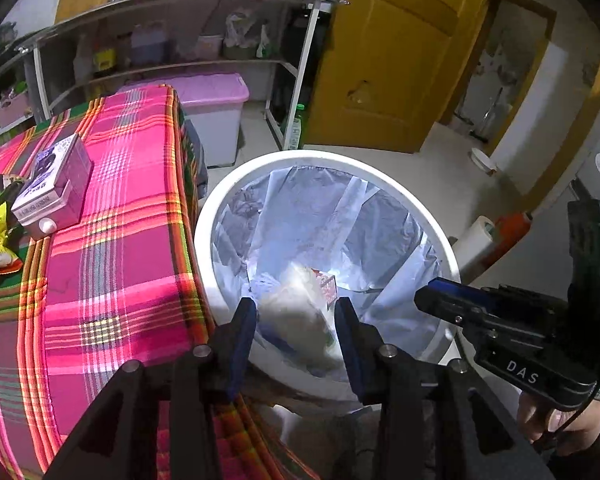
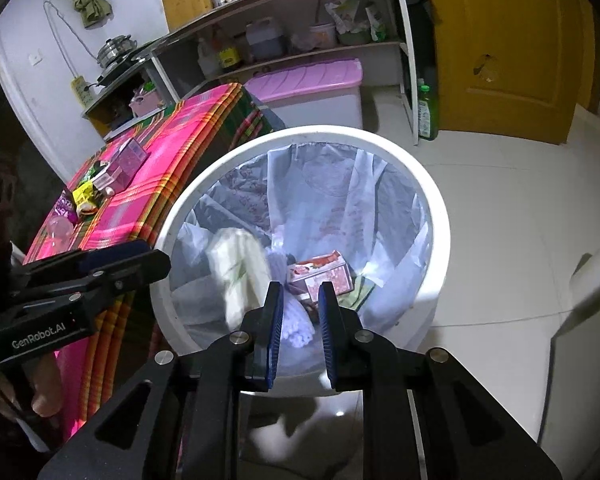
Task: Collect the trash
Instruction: 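Carry the paper bag and grey-green wrapper over the bin and open both grippers, then move both tools back from the bin to the table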
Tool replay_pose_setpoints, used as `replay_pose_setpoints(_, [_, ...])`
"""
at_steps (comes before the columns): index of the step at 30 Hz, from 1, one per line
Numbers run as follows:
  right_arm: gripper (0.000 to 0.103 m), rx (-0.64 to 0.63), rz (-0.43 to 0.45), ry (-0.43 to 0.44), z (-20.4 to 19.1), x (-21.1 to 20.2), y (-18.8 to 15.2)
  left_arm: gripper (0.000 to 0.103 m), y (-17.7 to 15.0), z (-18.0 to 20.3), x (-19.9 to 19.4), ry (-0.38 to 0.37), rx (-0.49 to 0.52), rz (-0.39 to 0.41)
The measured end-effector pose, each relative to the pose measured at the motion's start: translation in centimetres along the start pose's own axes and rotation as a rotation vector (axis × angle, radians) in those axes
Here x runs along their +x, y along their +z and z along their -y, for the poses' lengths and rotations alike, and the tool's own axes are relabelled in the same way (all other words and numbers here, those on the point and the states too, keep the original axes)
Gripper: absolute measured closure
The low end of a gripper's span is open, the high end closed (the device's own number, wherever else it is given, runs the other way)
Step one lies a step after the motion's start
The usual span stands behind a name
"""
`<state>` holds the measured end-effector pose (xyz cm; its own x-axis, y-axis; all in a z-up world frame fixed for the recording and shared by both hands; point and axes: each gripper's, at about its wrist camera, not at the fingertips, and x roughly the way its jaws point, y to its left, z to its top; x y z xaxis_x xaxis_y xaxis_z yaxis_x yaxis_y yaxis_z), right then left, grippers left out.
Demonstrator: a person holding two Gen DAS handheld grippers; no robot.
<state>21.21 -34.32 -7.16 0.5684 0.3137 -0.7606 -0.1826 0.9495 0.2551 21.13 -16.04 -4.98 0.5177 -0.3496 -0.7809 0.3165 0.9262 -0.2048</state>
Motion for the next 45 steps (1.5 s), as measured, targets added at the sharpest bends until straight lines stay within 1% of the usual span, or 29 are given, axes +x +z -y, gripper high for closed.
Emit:
replay_pose_setpoints(2, [0.083, 0.004, 0.008, 0.001, -0.1, -0.5, 0.0, 0.062, -0.1, -0.1, -0.3, -0.006, -0.005, 0.007])
replay_pose_setpoints(6, [0.076, -0.001, 0.028, 0.009, -0.7, -1.6, -0.2, 0.062, -0.3, -0.3, -1.2, -0.011, -0.015, 0.025])
replay_pose_setpoints(7, [0.076, -0.006, 0.034, 0.014, -1.0, -2.0, -0.3, 0.062, -0.5, -0.4, -1.6, -0.013, -0.017, 0.035])
replay_pose_setpoints(12, [0.076, -0.033, 0.06, 0.035, -2.7, -3.5, -0.8, 0.062, -1.0, -0.4, -3.6, -0.006, -0.016, 0.075])
replay_pose_setpoints(25, [0.075, -0.128, 0.103, 0.085, -7.7, -6.4, -1.5, 0.062, -3.7, -1.9, -10.5, 0.055, -0.029, 0.198])
replay_pose_setpoints(33, [0.075, -0.18, 0.11, 0.116, -10.3, -6.9, -2.0, 0.062, -5.0, -3.1, -13.1, 0.088, -0.049, 0.242])
replay_pose_setpoints(42, [0.074, -0.223, 0.108, 0.147, -12.5, -7.4, -2.4, 0.062, -6.2, -4.6, -15.1, 0.121, -0.081, 0.271])
replay_pose_setpoints(44, [0.069, -0.229, 0.105, 0.149, -12.8, -7.4, -2.5, 0.062, -6.5, -4.9, -15.4, 0.128, -0.089, 0.276])
replay_pose_setpoints(45, [0.063, -0.232, 0.104, 0.152, -13.0, -7.5, -2.5, 0.062, -6.6, -5.0, -15.5, 0.131, -0.091, 0.278])
